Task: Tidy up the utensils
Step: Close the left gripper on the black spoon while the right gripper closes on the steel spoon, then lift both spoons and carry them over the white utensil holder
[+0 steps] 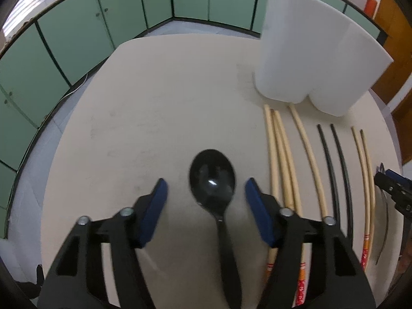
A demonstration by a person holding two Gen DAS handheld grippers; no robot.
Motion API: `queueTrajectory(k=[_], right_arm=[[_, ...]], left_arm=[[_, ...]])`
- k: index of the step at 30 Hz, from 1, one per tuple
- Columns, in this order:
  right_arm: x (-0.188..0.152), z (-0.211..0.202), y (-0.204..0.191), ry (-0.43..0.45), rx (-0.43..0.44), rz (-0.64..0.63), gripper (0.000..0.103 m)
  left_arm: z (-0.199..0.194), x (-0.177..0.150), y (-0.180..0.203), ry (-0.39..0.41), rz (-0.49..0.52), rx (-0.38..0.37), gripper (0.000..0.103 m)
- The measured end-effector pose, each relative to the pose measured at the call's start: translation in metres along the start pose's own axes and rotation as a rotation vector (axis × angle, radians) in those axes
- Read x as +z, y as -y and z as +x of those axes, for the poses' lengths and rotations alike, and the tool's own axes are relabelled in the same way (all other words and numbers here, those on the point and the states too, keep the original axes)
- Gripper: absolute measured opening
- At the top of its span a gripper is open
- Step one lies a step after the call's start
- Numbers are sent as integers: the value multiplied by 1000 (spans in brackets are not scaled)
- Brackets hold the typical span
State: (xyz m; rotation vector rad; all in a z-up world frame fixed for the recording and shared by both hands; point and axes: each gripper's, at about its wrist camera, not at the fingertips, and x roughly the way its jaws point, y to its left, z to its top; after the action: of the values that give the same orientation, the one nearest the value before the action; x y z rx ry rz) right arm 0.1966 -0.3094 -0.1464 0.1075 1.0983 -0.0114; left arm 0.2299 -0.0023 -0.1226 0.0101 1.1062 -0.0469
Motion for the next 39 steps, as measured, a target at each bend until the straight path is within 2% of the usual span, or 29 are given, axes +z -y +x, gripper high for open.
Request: queueTrajectory(k=[1, 4, 8, 11, 14, 20, 26, 30, 39], right_arm=[[2, 0, 2, 0, -2, 0, 40], [3, 1, 0, 2, 3, 6, 28], [3, -1, 4, 8, 17, 16, 28], [1, -6, 10, 37, 71, 40, 28], [-6, -19, 12, 107, 86, 35, 28], [-22, -52, 5, 291, 75, -4, 28], [-13, -77, -4, 429, 83, -21, 28], [-1, -90, -5, 496, 109, -1, 28], [34, -118, -10, 595, 186, 8, 28]], left_arm=[[0, 1, 2, -1, 2, -7, 50], [0, 4, 9, 3, 8, -22, 34], [0, 4, 13, 15, 4, -29, 33], [-3, -3, 8, 36, -17, -73, 33], [-16, -10, 3, 121, -19, -115, 33], [-48, -34, -7, 326, 7, -139, 33], [-73, -40, 2, 472, 7, -168, 33], [-94, -47, 12, 543, -2, -203, 33], [-123, -18, 23, 634, 3, -256, 33]])
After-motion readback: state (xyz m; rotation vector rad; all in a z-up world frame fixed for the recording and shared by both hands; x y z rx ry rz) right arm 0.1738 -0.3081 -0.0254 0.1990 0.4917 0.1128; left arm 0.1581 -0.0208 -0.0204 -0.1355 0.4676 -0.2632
